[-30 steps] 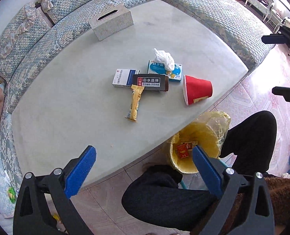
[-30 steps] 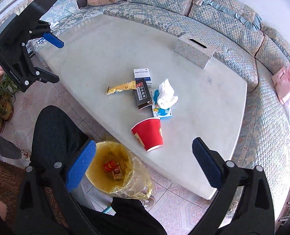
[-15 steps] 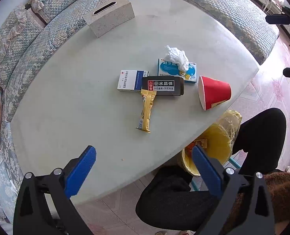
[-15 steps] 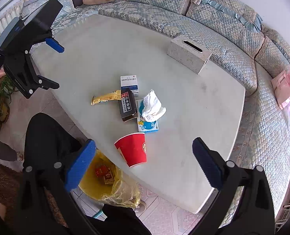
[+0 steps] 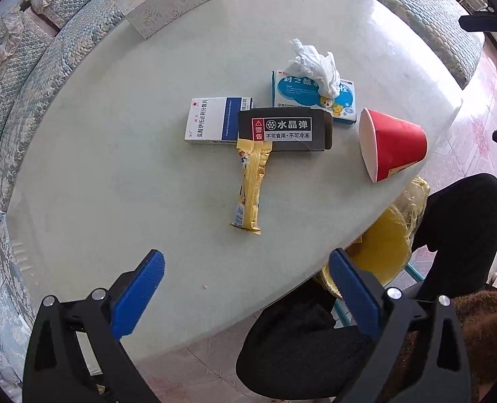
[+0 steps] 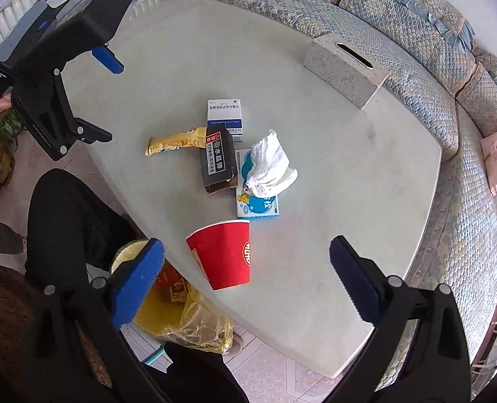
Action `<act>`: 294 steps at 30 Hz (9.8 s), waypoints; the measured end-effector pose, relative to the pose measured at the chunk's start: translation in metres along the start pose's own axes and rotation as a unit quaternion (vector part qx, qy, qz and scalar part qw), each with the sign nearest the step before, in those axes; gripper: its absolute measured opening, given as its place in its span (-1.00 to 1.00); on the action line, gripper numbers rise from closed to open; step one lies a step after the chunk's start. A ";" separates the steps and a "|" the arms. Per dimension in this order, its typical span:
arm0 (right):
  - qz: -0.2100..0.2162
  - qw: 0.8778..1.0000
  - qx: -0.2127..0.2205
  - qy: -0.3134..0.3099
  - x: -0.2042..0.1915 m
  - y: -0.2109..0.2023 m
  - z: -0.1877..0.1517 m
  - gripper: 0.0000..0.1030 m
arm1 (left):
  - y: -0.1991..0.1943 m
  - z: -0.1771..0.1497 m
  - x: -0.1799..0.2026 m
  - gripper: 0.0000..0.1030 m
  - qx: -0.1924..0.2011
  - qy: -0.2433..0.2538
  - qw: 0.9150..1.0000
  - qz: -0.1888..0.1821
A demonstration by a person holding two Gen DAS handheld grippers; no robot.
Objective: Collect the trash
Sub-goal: 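Move both tools back over the table toward the snack wrapper and red cup, then grasp the yellow snack wrapper with left tool while right tool grasps the red cup, then carry the yellow wrapper and red cup with both tools over the trash bin, then open both tools to drop the wrapper and red cup into the bin, then move both tools back over the table toward the black box and tissue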
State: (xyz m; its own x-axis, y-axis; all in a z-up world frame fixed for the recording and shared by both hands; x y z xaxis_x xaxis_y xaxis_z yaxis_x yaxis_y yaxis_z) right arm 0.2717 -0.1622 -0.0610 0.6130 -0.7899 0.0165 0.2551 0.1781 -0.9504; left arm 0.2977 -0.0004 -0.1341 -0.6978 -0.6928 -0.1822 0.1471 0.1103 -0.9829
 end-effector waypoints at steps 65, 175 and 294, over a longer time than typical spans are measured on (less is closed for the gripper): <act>0.030 0.990 -0.140 -0.004 -0.017 0.163 -0.036 0.14 | 0.138 0.032 0.002 -0.65 -0.065 -0.005 0.996 -0.068; 0.028 0.983 -0.147 0.106 -0.177 0.277 -0.239 0.15 | 0.302 -0.111 0.233 -0.70 -0.104 -0.116 0.974 -0.164; 0.075 0.995 -0.052 0.052 0.075 0.125 0.053 0.83 | 0.118 0.072 -0.018 0.84 -0.072 -0.464 0.876 -0.113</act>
State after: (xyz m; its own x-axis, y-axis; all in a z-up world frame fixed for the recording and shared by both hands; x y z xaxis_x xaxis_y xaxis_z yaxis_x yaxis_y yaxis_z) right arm 0.3891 -0.1676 -0.1618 0.5564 -0.8164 -0.1544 0.0852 0.2409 -0.9668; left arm 0.3778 -0.0259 -0.2450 0.1814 -0.9822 0.0495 -0.0584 -0.0610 -0.9964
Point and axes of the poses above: each gripper's, at about its wrist camera, not at the fingertips, and y roughly the way its jaws point, x to its right, z to its top, the point moved 8 cm from there along y, roughly the way its jaws point, and after that the axes turned 3 degrees about z, right-handed, at the moved point
